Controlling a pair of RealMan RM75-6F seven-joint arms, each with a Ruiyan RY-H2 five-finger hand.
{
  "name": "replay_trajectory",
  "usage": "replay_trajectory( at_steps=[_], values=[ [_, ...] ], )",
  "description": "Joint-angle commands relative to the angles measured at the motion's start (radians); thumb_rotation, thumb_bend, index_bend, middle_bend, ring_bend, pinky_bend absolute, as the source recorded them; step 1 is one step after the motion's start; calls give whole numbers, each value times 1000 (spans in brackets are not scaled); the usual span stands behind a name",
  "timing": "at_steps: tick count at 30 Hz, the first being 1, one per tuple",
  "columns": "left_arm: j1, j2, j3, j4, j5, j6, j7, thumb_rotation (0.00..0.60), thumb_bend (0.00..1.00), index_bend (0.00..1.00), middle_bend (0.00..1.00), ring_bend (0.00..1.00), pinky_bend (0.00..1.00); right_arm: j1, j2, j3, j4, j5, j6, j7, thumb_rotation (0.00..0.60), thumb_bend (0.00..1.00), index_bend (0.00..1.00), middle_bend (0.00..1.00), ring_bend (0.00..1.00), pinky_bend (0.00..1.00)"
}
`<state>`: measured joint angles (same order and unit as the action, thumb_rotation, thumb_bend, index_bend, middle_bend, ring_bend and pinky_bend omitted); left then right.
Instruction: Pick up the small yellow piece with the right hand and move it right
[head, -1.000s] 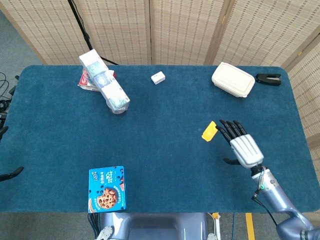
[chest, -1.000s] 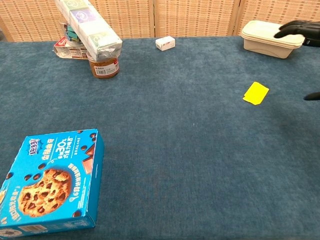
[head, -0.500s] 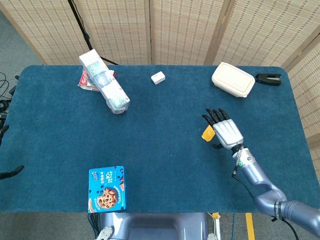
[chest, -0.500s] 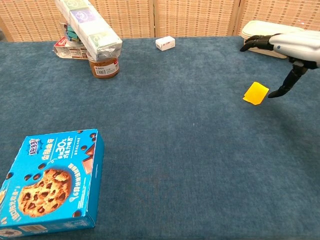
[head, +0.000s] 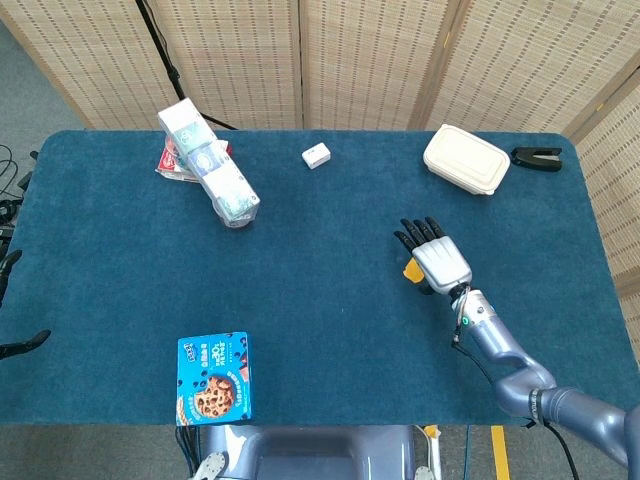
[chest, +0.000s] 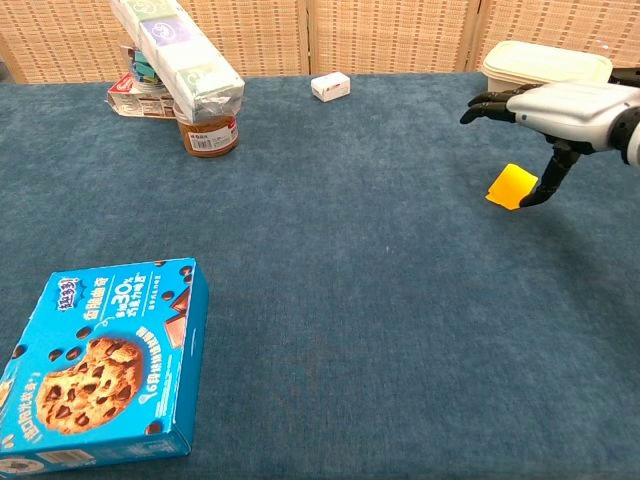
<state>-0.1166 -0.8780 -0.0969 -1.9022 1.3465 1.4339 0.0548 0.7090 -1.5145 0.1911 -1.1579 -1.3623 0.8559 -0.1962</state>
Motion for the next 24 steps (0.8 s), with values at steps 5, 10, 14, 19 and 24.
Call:
replay_trajectory(
  at_steps=[5,10,14,19,24],
  values=[
    [-1,-8,1,-6,-5,3,26,600,0,0,0,0,0,22,-48,-3,51,35,-19,-6,600,0,80,0,0,0],
    [-3,-10,-1,-6,-14,-1,30,600,0,0,0,0,0,29,-68,-8,77,50,-25,-4,600,0,79,0,0,0],
    [-4,-10,-1,-6,-14,-2,31,600,0,0,0,0,0,33,-81,-9,94,59,-29,6,600,0,79,0,0,0],
    [-4,-10,-1,-6,-17,-3,31,600,0,0,0,0,0,38,-91,-15,115,58,-26,9,600,0,78,0,0,0],
    [-5,-10,0,-4,-20,-7,32,600,0,0,0,0,0,45,-106,-7,148,64,-15,15,600,0,83,0,0,0]
  ],
)
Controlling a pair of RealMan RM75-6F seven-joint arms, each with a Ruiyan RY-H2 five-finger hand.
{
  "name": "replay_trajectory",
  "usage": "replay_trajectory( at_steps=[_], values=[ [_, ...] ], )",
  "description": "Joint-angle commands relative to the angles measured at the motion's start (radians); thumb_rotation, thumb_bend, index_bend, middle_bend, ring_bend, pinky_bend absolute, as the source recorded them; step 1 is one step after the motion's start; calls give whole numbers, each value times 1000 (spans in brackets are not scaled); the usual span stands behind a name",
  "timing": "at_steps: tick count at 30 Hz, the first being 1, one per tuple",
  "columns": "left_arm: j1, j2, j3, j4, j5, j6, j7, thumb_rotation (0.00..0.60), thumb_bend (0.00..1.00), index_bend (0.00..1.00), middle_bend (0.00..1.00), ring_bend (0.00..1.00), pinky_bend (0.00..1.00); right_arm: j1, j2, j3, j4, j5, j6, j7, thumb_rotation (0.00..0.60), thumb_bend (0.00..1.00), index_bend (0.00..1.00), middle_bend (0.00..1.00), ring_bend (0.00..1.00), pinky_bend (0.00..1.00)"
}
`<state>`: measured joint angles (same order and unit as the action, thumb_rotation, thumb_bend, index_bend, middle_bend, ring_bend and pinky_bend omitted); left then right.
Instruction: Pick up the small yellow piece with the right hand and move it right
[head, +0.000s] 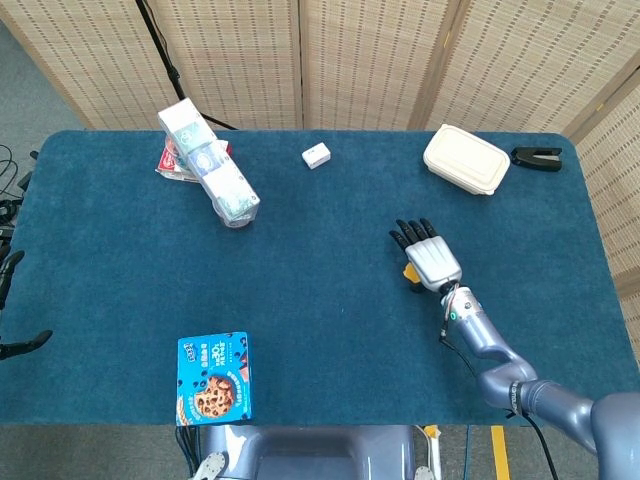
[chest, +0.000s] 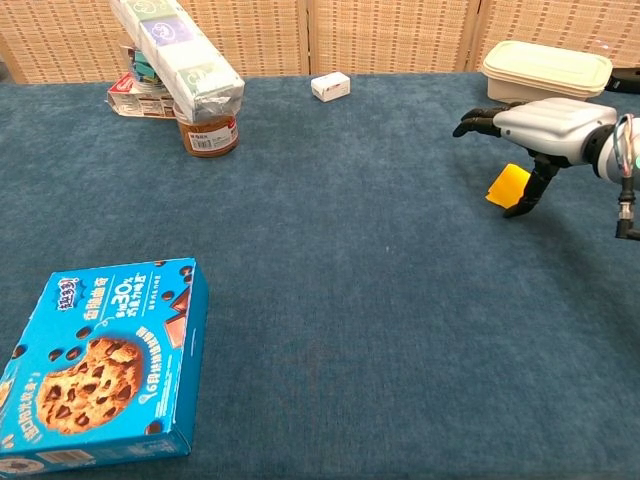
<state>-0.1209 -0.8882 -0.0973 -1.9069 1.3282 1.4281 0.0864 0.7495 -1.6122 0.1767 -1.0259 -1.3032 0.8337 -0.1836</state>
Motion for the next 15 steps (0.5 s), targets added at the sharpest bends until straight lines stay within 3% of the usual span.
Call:
replay_trajectory(
  at_steps=[1,11,15],
  values=[
    [-1,0,0,1,-2,-2,0,600,0,0,0,0,0,6,-11,8,23,6,8,4,600,0,85,0,0,0],
    [0,1,1,2,-1,-3,-2,600,0,0,0,0,0,14,-45,3,90,11,11,7,600,0,100,0,0,0],
    [0,2,2,3,-1,-4,-4,600,0,0,0,0,0,16,-52,0,104,11,8,18,600,0,156,0,0,0]
  ],
)
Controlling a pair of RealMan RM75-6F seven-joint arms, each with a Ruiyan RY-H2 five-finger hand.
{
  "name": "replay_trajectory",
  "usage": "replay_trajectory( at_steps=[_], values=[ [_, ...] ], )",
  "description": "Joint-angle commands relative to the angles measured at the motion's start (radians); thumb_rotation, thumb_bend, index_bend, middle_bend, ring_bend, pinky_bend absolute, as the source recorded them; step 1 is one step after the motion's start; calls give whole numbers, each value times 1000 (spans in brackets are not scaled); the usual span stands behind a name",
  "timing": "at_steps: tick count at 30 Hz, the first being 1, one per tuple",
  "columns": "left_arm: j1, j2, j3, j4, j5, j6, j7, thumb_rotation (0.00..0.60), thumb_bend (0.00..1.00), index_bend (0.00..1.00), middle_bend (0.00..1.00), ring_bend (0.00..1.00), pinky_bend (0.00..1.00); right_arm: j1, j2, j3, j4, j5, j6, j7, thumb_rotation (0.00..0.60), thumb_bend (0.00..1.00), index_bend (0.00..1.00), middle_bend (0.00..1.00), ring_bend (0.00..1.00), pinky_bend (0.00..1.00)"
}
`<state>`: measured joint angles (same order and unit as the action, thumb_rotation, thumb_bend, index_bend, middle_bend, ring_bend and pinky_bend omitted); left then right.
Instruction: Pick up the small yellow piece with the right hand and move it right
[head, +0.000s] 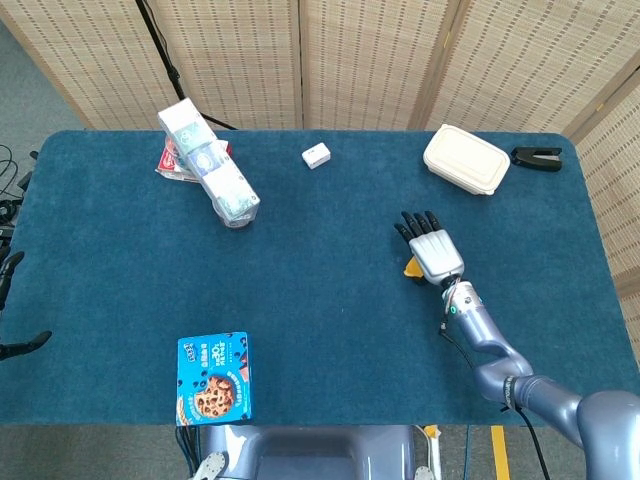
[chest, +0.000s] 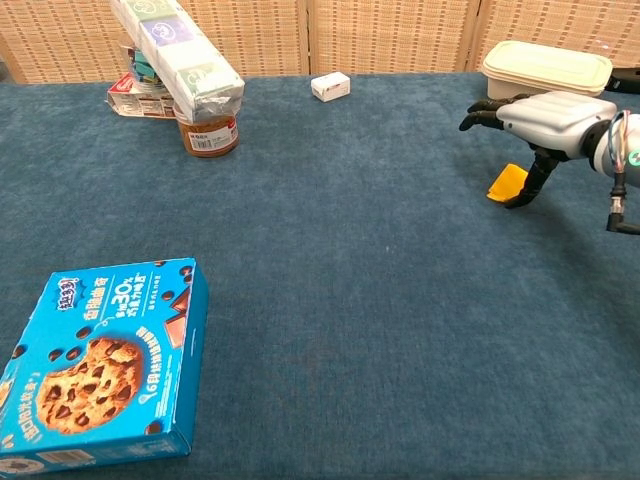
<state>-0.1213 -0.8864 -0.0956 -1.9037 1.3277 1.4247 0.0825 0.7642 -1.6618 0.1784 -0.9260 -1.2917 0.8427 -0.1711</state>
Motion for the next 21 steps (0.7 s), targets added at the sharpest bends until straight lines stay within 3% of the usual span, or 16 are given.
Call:
replay_trajectory(
  at_steps=[1,7,15,21],
  values=[
    [0,1,0,0,0,-1,-1,600,0,0,0,0,0,1,-4,-2,7,-2,-1,9,600,0,187,0,0,0],
    [0,2,0,1,-2,-2,-4,600,0,0,0,0,0,2,-5,-12,16,-14,-2,33,600,38,382,0,0,0],
    [-1,4,2,1,2,-6,-5,600,0,0,0,0,0,2,3,-22,14,-22,-15,59,600,346,444,0,0,0],
    [-1,7,3,2,2,-7,-12,600,0,0,0,0,0,0,12,-28,4,-29,-11,62,600,412,464,0,0,0]
  ],
)
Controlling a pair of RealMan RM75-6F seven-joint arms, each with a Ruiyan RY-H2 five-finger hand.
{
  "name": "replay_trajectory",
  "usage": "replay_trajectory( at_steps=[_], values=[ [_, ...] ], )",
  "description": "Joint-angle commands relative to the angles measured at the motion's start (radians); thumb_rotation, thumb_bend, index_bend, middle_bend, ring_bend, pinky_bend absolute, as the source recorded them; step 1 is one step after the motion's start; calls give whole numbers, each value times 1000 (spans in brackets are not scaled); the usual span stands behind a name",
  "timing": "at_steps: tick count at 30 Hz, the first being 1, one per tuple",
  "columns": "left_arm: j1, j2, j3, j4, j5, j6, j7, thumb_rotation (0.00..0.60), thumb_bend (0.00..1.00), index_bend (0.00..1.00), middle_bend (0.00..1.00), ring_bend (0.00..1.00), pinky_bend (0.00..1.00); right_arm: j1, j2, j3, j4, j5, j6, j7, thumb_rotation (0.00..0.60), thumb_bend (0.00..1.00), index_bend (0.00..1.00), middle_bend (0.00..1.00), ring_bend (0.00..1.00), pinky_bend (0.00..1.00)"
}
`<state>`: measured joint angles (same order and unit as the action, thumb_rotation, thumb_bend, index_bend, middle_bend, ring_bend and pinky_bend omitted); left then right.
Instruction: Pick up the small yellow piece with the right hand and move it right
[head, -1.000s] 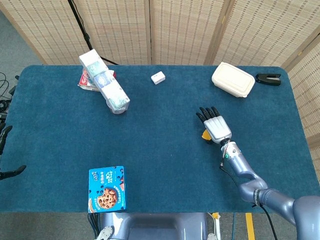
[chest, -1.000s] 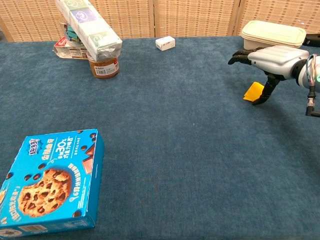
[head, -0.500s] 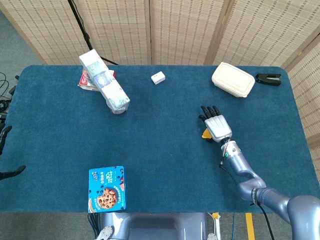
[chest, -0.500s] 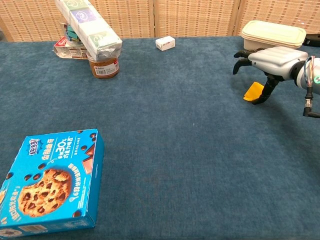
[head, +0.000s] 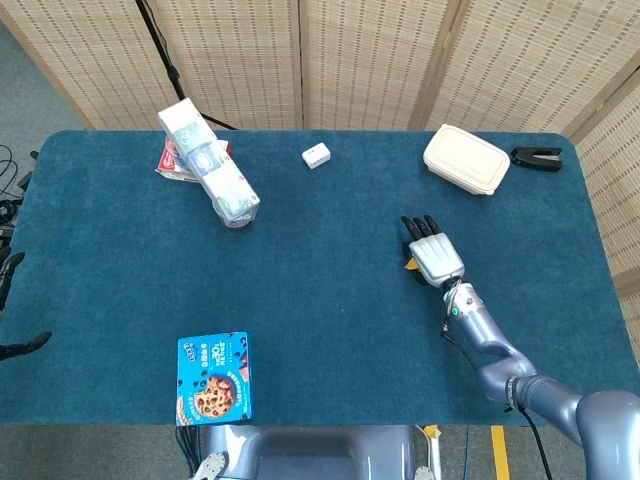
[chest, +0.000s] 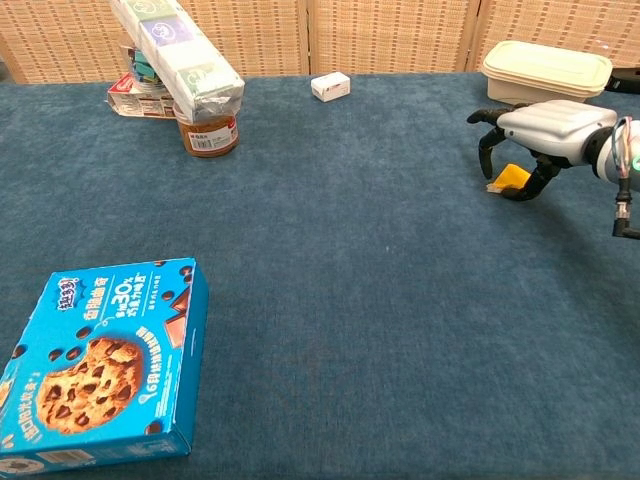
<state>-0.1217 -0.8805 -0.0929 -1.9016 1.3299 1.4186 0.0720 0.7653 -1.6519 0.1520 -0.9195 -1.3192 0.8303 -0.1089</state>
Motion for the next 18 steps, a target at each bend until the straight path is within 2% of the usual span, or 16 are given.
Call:
replay_trajectory(
  at_steps=[1,18],
  values=[
    [0,1,0,0,2,-1,-1,600,0,0,0,0,0,-2,4,-4,-2,-2,0,-1,600,414,466,0,0,0],
    [-1,5,2,4,6,-5,-12,600,0,0,0,0,0,-1,-2,8,8,27,-17,7,600,447,620,0,0,0]
  ],
)
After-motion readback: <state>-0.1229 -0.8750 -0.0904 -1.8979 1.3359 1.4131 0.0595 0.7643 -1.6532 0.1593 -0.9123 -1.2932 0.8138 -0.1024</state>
